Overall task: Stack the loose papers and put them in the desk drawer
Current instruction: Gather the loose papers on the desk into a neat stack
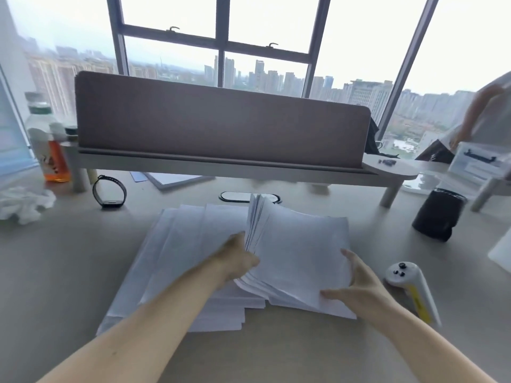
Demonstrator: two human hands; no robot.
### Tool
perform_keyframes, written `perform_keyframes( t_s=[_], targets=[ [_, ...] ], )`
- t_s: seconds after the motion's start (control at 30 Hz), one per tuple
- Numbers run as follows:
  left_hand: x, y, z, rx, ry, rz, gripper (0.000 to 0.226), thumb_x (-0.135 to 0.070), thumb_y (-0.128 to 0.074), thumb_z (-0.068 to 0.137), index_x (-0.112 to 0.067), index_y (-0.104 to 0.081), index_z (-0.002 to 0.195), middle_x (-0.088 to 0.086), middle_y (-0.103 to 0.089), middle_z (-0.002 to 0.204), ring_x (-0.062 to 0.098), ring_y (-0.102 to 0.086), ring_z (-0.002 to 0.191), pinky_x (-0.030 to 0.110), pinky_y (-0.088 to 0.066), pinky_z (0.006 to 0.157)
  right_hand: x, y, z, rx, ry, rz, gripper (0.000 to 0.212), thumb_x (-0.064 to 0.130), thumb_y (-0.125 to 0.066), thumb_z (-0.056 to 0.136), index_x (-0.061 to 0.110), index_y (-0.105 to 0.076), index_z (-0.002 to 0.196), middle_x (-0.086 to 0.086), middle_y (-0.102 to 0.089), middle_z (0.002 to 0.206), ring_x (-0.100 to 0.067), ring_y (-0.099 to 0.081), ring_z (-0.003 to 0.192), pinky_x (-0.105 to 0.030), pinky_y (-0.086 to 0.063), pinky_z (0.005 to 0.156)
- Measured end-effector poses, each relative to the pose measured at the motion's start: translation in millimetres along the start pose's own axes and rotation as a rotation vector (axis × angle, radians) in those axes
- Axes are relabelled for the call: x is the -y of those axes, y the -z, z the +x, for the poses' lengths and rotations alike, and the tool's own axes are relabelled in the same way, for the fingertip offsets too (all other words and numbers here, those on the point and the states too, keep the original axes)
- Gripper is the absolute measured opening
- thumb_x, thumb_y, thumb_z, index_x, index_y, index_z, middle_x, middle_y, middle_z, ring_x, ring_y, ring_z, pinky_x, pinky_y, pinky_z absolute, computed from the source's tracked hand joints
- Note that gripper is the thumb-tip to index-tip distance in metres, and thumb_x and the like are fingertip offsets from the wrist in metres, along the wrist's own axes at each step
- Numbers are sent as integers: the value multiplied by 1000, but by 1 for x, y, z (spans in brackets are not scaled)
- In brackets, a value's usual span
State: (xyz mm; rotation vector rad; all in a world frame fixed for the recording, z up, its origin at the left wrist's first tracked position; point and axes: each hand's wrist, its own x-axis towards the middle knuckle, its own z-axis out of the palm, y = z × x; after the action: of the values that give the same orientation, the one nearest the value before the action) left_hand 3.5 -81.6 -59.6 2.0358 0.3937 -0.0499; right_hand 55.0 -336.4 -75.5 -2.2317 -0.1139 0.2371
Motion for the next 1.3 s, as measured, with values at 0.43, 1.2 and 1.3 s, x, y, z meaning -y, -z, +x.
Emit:
perform_keyframes(
  t_s=[0.43, 1.2, 1.3],
  targets=[
    [21, 38, -58, 72, -36, -374, 42, -7, -66, 96, -30, -62, 131, -19, -77, 108, -2, -70, 94, 15, -51, 74, 58, -34, 0, 119, 191, 543, 41, -1, -69, 88, 21, -64, 122, -6, -78, 116, -30, -74, 108, -50, -55, 100],
    [70, 102, -23, -364, 173, 118, 37, -27, -62, 87, -15, -59, 123, 8, -66, 124, 33, -64, 111, 41, -56, 94, 98, -94, 37, 259, -49, 118, 57, 5, -86, 73, 2, -58, 123, -17, -71, 115, -33, -71, 106, -45, -57, 95],
    [75, 107, -33, -333, 235, 346, 60, -44, -63, 84, -11, -57, 133, 11, -62, 133, 34, -55, 128, 39, -49, 102, 107, -103, 33, 296, -34, 181, 49, 18, -91, 70, 6, -65, 110, -10, -77, 101, -24, -75, 90, -33, -59, 78]
  ],
)
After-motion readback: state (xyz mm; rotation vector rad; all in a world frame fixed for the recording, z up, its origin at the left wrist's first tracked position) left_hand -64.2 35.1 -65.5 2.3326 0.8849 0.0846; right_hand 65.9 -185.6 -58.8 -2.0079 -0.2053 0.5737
